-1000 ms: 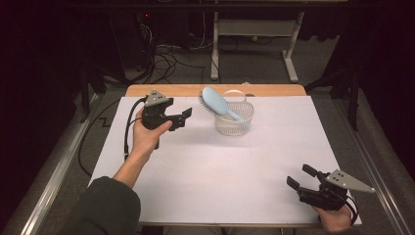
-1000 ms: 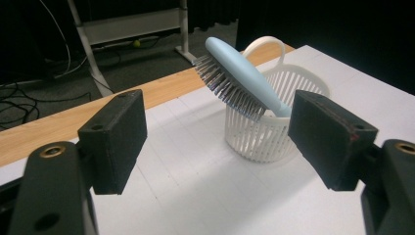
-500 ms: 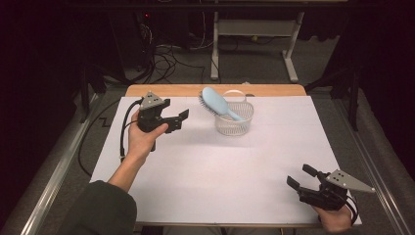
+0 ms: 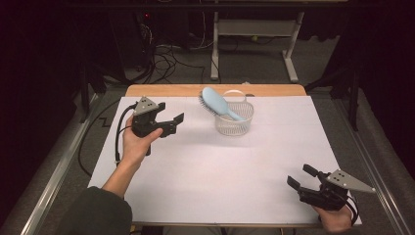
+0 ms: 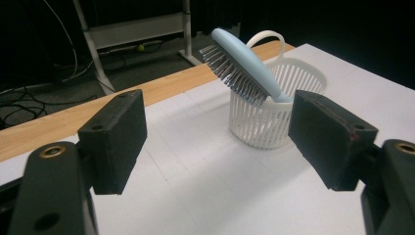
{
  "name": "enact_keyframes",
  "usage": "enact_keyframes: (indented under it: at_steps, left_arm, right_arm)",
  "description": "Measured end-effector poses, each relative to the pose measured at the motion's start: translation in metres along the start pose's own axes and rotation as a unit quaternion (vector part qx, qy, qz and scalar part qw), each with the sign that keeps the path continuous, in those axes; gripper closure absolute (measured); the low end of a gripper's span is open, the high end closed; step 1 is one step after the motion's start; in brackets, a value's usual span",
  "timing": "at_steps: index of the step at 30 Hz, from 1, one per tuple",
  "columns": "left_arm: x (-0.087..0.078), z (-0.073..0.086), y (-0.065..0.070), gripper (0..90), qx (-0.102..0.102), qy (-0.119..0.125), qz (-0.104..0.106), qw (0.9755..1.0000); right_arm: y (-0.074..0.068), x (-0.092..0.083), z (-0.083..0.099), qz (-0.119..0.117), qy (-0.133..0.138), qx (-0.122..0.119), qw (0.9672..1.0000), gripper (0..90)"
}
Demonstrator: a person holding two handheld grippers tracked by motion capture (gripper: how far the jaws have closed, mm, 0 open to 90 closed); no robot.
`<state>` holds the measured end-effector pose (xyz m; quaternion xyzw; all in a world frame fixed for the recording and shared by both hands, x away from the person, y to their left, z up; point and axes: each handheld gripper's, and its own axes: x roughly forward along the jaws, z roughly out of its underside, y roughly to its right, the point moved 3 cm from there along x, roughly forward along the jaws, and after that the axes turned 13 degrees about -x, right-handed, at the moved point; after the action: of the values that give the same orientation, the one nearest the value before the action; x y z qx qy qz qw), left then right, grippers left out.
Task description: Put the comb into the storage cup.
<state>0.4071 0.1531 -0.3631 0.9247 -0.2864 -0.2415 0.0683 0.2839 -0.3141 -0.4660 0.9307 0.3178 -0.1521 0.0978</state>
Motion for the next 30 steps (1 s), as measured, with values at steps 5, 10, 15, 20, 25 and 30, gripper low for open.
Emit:
enact_keyframes:
  at_steps: [5, 10, 15, 20, 25, 30]
  left_arm:
    - [-0.004, 0.003, -0.001, 23.2, 0.003, 0.002, -0.001, 1.0000]
    - [-0.008, 0.006, -0.002, 23.2, 0.000, 0.005, 0.002, 1.0000]
    - [-0.012, 0.008, -0.001, 23.2, 0.002, 0.007, 0.005, 1.0000]
    - [-0.016, 0.011, -0.003, 23.2, 0.002, 0.008, 0.004, 1.0000]
    - [-0.019, 0.014, -0.005, 23.2, 0.000, 0.010, 0.003, 0.9999]
    - [-0.023, 0.016, -0.005, 23.1, 0.000, 0.013, 0.006, 0.9999]
  right_arm:
    - [0.000, 0.000, 0.000, -0.001, 0.000, -0.001, 1.0000, 21.9]
    - [0.000, 0.000, 0.000, 0.000, 0.001, -0.001, 1.0000, 21.9]
    - [0.000, 0.000, 0.000, 0.002, 0.002, -0.002, 1.0000, 22.0]
    - [-0.001, 0.000, 0.000, -0.003, 0.000, -0.002, 1.0000, 22.6]
    - [-0.001, 0.000, 0.000, -0.003, 0.001, -0.001, 1.0000, 22.6]
    - [-0.001, 0.000, 0.000, -0.004, 0.000, -0.001, 1.0000, 22.7]
